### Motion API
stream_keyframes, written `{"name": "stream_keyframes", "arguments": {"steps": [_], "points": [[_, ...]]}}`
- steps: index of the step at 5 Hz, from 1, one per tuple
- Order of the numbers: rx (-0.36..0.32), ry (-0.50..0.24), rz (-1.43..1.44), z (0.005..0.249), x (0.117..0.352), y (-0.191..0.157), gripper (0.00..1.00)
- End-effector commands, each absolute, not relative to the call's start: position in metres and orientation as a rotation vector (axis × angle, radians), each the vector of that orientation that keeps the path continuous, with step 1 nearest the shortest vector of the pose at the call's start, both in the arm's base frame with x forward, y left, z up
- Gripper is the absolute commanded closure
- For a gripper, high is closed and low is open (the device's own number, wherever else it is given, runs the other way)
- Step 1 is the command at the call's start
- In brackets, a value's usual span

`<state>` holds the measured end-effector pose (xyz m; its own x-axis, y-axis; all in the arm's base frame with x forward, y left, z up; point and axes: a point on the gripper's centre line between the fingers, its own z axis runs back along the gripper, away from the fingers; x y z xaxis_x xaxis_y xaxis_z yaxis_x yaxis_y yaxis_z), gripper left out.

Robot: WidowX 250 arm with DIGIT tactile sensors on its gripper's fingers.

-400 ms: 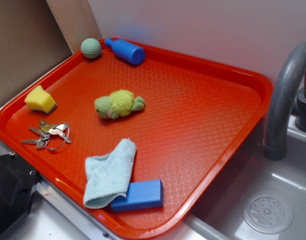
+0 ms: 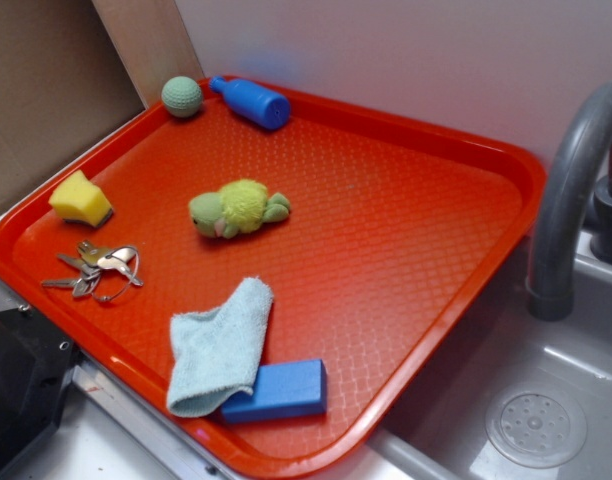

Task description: Grab the blue cloth.

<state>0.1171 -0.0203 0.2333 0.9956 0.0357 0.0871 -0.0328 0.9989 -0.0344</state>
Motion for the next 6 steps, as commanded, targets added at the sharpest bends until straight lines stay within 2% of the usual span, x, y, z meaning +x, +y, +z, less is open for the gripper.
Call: {"name": "stream_keyframes", "arguments": {"steps": [1, 2, 3, 4, 5, 6], "points": [[-0.046, -0.029, 0.513, 0.155, 0.188, -0.085, 0.00], [-0.070, 0.026, 0.644, 0.120, 0.185, -0.102, 0.00], [0.054, 0.097, 0.604, 0.071, 0.163, -0.097, 0.00], [0.093, 0.137, 0.552, 0.033, 0.156, -0.094, 0.00], [0.062, 0.197, 0.518, 0.010, 0.153, -0.101, 0.00], [-0.020, 0.242, 0.425, 0.004, 0.155, -0.113, 0.00]]}}
